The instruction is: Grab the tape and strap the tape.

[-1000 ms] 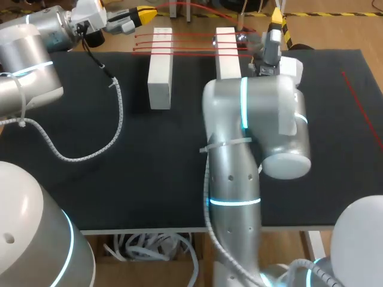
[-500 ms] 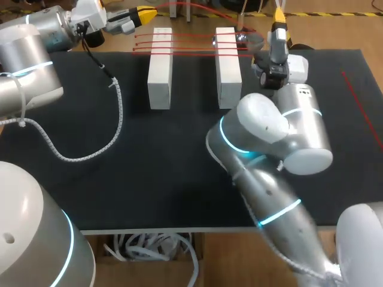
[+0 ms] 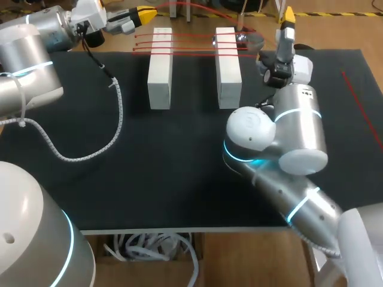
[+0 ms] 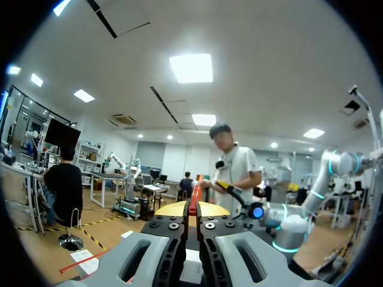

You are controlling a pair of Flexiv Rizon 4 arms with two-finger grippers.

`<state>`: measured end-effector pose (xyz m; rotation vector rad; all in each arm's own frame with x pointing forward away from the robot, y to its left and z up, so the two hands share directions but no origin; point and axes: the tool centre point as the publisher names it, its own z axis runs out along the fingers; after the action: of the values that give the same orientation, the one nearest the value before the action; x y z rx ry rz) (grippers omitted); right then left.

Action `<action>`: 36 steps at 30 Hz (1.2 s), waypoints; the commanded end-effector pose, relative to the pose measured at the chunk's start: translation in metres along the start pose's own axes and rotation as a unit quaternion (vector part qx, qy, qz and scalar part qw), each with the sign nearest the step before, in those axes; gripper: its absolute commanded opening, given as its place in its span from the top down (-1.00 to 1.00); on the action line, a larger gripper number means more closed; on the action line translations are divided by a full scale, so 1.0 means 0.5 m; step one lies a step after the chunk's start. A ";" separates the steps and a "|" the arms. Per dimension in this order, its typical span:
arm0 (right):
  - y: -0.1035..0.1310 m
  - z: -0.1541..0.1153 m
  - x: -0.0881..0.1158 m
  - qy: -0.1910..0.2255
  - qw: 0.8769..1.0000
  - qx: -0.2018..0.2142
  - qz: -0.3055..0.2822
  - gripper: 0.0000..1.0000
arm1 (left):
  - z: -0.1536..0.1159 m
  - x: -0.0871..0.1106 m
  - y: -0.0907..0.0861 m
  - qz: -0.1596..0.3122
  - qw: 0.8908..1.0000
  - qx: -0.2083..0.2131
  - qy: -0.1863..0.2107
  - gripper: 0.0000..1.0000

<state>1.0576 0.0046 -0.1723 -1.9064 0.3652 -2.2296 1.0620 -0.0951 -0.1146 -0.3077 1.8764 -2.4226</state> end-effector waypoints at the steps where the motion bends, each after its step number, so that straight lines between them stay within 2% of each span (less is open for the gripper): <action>1: -0.008 0.019 -0.001 0.009 1.000 -0.019 -0.001 -1.00 | 0.000 0.001 0.001 0.001 1.000 0.001 -0.001 1.00; 6: -0.011 0.024 0.015 0.024 0.999 -0.021 0.010 -1.00 | 0.000 0.001 0.001 0.001 1.000 0.001 -0.001 1.00; 13: -0.007 0.022 0.014 0.024 0.999 -0.038 0.016 -1.00 | 0.000 0.001 0.001 0.001 1.000 0.001 -0.001 1.00; 20: 0.000 0.033 0.024 0.042 0.997 -0.053 0.037 -1.00 | 0.000 0.001 0.001 0.001 1.000 0.001 -0.001 1.00; 36: 0.017 0.070 0.007 0.037 0.997 -0.066 0.019 -1.00 | 0.000 0.001 0.001 0.001 1.000 0.001 -0.001 1.00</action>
<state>1.0870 -0.0077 -0.1661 -1.8649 0.5626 -2.3054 1.0620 -0.0951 -0.1145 -0.3077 1.8764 -2.4225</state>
